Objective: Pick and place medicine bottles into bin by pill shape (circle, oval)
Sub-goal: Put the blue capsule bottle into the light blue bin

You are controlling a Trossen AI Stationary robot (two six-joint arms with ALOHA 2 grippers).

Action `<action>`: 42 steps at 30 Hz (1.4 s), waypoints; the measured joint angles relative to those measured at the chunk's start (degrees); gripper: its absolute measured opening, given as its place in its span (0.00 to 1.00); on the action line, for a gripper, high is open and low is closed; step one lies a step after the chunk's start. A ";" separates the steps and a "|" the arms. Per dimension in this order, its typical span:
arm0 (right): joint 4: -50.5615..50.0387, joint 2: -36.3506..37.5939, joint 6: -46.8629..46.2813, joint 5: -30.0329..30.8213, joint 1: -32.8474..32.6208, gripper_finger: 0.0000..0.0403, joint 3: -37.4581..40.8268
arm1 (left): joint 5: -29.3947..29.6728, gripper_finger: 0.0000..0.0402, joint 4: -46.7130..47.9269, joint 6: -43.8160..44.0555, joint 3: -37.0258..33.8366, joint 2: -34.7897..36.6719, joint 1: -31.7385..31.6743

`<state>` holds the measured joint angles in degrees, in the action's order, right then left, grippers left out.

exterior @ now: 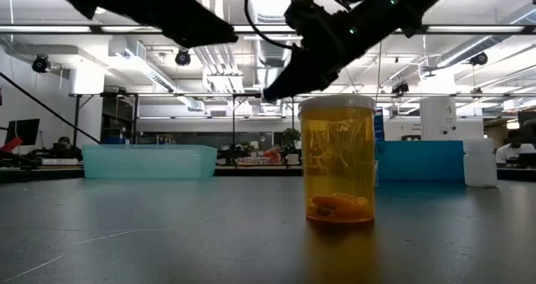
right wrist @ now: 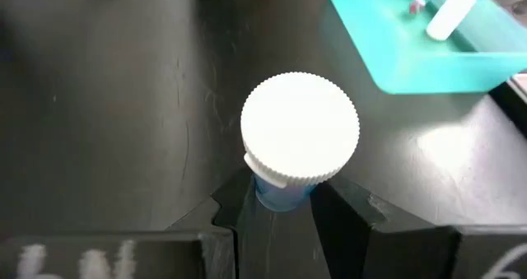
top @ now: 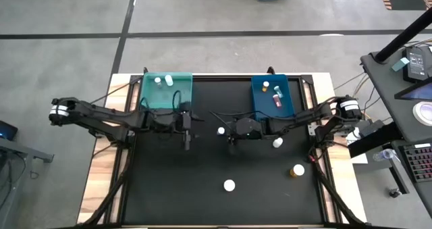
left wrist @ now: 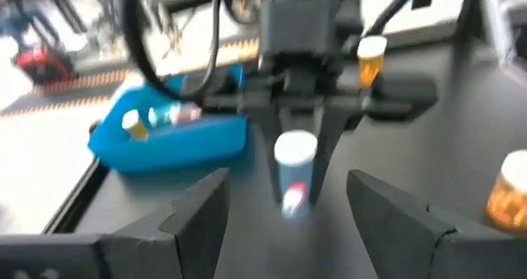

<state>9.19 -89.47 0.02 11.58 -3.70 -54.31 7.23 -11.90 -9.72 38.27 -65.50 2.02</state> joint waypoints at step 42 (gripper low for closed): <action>-1.75 -0.09 -0.27 0.01 0.74 0.24 -1.65 | 2.30 0.57 -21.30 -4.32 3.42 -21.46 -0.57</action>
<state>7.44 -89.56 -0.25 11.60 -2.96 -55.96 9.54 -33.19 -14.04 41.69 -86.96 1.45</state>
